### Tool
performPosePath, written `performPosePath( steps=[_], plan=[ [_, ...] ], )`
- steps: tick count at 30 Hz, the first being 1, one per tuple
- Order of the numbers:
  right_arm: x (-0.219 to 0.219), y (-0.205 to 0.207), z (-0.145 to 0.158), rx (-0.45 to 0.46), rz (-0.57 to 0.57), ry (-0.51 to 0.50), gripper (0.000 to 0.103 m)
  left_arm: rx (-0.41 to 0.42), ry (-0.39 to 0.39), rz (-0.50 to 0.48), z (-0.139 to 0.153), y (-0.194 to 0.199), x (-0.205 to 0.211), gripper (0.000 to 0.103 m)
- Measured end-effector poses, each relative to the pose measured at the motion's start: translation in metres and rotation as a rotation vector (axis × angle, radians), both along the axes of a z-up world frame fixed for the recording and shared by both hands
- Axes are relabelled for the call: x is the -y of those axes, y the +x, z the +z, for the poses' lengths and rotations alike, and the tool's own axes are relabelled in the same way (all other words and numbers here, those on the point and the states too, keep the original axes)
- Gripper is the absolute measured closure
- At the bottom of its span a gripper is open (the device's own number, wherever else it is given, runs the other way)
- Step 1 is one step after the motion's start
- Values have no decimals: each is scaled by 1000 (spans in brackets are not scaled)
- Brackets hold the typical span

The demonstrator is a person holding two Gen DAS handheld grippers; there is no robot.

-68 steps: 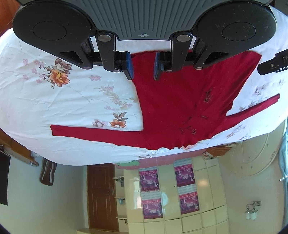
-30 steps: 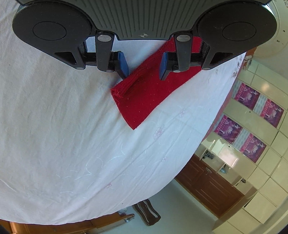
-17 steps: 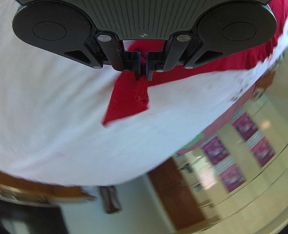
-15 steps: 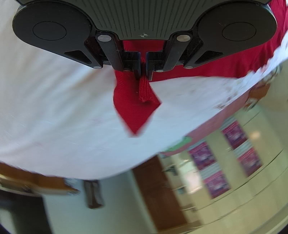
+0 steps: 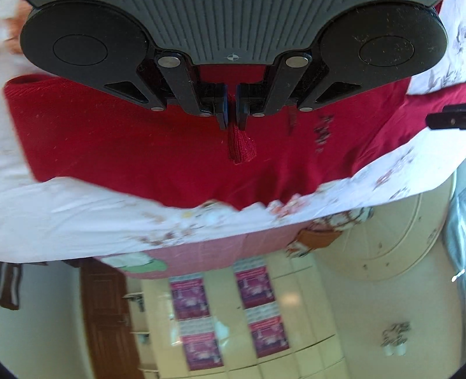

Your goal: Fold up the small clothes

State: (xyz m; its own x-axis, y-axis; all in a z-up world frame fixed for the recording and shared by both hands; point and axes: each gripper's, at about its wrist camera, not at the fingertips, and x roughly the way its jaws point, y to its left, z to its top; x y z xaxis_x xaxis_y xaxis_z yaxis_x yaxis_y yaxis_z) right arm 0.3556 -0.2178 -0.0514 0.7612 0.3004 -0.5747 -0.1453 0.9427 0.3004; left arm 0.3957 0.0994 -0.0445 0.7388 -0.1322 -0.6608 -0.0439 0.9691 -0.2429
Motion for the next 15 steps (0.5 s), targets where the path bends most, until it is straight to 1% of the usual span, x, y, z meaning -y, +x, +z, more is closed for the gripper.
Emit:
performPosePath(
  steps=[3, 5, 6, 9, 11, 15],
  plan=[
    [-33, 20, -12, -24, 52, 1, 99, 5, -53, -7, -3, 2, -14, 14],
    [-51, 28, -20, -42, 90, 4, 99, 0, -79, -22, -5, 5, -20, 29],
    [-58, 29, -24, -52, 107, 5, 99, -8, -87, -32, -7, 6, -21, 31],
    [-80, 29, -32, -62, 138, 13, 98, -16, -94, -53, -10, 8, -20, 31],
    [-85, 28, -34, -54, 150, 20, 98, -15, -100, -68, -13, 10, -16, 25],
    [-87, 26, -31, -35, 152, -3, 98, -32, -137, -115, -21, 18, 0, 25]
  ],
)
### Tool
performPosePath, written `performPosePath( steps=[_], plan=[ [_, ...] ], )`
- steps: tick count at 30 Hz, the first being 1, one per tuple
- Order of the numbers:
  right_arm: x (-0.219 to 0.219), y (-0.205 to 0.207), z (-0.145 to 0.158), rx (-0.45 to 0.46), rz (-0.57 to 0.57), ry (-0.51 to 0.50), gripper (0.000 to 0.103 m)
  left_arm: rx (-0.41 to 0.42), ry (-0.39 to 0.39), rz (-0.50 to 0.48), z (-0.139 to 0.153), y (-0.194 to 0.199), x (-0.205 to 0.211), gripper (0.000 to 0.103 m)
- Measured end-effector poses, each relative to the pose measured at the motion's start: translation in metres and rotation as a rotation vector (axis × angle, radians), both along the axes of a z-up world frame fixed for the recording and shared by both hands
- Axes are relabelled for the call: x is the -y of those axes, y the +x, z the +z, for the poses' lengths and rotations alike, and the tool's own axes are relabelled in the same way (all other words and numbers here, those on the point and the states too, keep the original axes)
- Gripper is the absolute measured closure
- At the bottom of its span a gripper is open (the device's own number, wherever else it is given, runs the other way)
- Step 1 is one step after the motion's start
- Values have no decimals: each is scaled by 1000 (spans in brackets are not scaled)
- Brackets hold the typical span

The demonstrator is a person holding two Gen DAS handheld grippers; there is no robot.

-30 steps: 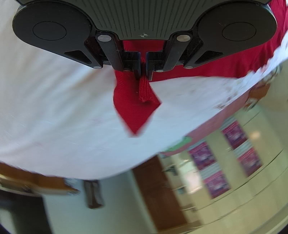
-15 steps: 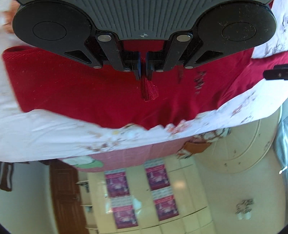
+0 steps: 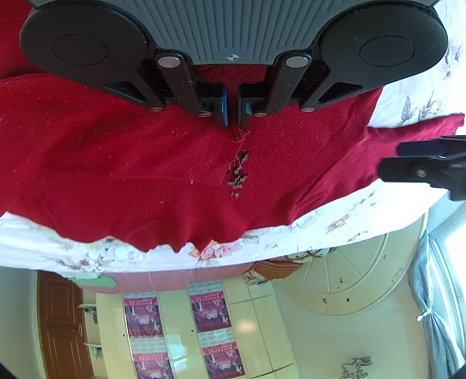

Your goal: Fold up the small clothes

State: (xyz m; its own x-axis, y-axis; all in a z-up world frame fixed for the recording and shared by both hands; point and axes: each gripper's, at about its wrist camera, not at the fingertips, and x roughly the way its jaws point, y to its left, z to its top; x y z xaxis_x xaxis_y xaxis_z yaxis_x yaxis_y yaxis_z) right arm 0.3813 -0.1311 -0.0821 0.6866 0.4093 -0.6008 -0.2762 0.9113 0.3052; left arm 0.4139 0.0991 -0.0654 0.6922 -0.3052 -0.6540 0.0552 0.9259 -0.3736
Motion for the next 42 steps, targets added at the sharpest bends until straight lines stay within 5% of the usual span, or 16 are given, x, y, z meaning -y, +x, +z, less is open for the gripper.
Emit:
performPosePath(
  steps=[6, 7, 8, 10, 15, 18, 20, 23, 27, 32, 42],
  plan=[
    [32, -22, 17, 47, -86, 7, 97, -34, -69, -106, -17, 20, 46, 25],
    [38, -25, 18, 42, -100, -5, 87, -41, -78, -115, -20, 23, 53, 25],
    [43, -28, 20, 43, -112, -15, 56, -47, -84, -128, -23, 26, 59, 26],
    [57, -37, 24, 100, -143, -4, 37, -68, -71, -164, -29, 31, 72, 28],
    [100, -43, 24, 63, -264, 71, 37, -109, -39, -195, -40, 42, 95, 39],
    [134, -46, 21, 26, -370, 181, 37, -145, -82, -216, -45, 51, 103, 57],
    [156, -46, 17, -8, -435, 274, 37, -138, -46, -229, -48, 55, 111, 86],
    [187, -48, 8, -66, -520, 444, 37, -95, -31, -209, -41, 58, 108, 98],
    [211, -44, -5, -138, -566, 643, 37, 17, -6, -135, -18, 49, 77, 98],
    [224, -34, -18, -172, -581, 851, 37, 6, 32, -96, -23, 43, 40, 98],
    [254, -16, -23, -208, -614, 1014, 37, 12, 18, -10, -26, 41, 9, 98]
  ],
)
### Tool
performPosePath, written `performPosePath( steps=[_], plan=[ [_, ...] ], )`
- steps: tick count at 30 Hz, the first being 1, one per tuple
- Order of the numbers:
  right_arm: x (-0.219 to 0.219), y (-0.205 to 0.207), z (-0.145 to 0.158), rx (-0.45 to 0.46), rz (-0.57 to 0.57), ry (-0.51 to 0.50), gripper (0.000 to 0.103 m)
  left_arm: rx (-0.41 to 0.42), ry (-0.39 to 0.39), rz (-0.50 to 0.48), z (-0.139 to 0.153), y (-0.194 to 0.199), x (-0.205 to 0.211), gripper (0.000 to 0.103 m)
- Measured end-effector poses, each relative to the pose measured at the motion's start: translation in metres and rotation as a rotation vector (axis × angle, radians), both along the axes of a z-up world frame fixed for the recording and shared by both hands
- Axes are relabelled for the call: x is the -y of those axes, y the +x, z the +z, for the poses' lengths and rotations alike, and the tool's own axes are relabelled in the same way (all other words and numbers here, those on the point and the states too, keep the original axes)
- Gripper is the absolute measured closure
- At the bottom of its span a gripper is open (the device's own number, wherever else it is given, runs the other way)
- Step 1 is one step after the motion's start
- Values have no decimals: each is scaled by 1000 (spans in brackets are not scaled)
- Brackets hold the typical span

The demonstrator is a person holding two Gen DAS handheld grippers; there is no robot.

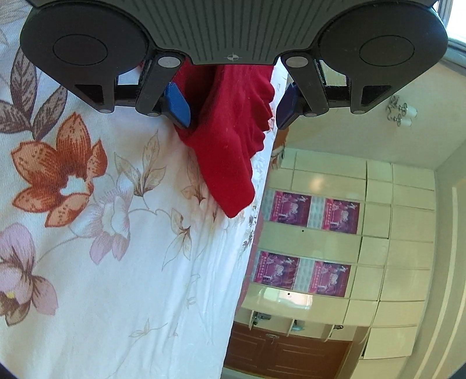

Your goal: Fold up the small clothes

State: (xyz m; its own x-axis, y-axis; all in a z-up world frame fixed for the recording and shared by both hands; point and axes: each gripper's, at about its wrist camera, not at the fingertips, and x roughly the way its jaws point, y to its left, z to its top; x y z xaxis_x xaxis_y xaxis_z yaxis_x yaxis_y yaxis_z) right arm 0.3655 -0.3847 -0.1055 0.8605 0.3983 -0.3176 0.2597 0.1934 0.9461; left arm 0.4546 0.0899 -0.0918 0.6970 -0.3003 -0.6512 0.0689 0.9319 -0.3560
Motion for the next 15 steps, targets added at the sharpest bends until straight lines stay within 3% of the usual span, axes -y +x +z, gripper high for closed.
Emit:
performPosePath(
  steps=[6, 15],
  plan=[
    [-4, -2, -7, 5, 19, 18, 37, -1, 4, 47, -1, -5, -13, 98],
    [-19, 12, -15, 2, 45, 16, 38, -50, 0, 43, -18, -6, -19, 98]
  ],
)
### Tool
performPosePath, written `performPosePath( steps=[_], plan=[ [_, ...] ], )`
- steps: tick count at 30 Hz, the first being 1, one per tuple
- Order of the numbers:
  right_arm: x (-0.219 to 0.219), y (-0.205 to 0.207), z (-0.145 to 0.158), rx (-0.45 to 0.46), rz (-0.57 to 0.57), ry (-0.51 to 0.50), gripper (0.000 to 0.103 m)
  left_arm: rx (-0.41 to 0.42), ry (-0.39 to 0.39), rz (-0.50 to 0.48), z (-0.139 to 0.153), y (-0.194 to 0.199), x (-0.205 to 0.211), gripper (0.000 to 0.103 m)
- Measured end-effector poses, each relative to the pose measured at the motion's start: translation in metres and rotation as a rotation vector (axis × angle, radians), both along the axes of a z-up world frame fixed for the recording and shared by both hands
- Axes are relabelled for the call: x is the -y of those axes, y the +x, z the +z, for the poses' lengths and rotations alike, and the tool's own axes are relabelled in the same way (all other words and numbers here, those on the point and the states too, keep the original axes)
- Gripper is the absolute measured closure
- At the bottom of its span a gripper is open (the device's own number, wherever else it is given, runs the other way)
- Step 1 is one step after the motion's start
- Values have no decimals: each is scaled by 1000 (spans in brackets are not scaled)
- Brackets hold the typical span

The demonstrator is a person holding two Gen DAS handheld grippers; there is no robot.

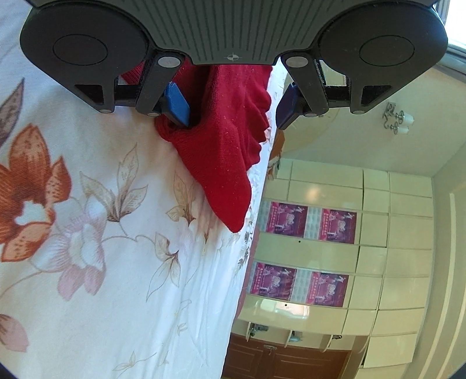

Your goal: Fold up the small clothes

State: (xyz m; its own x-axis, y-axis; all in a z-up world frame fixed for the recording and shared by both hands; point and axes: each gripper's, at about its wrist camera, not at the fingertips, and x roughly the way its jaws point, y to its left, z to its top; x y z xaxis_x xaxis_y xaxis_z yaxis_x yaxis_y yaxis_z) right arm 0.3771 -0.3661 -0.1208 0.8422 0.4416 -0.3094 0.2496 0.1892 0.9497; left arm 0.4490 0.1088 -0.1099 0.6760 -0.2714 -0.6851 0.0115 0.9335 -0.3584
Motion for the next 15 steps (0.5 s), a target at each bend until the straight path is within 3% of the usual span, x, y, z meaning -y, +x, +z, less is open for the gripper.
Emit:
performPosePath(
  steps=[1, 2, 4, 11, 13, 15],
  plan=[
    [-1, 1, -1, -8, 1, -9, 48, -4, -2, 2, -2, 0, 0, 98],
    [-1, 3, -2, -9, 10, -15, 77, -6, -1, 3, -3, -1, 0, 98],
    [-4, 6, -3, -43, 22, -69, 93, -7, 5, 3, -5, -1, 0, 98],
    [-12, -4, 17, 13, 48, -251, 96, 64, 34, -13, 5, -3, 3, 98],
    [-17, -4, 23, 27, 65, -325, 96, 29, 77, -18, 0, 1, 8, 98],
    [-21, -1, 15, -29, 80, -371, 96, 1, 104, -25, -9, 1, 11, 97]
  ],
)
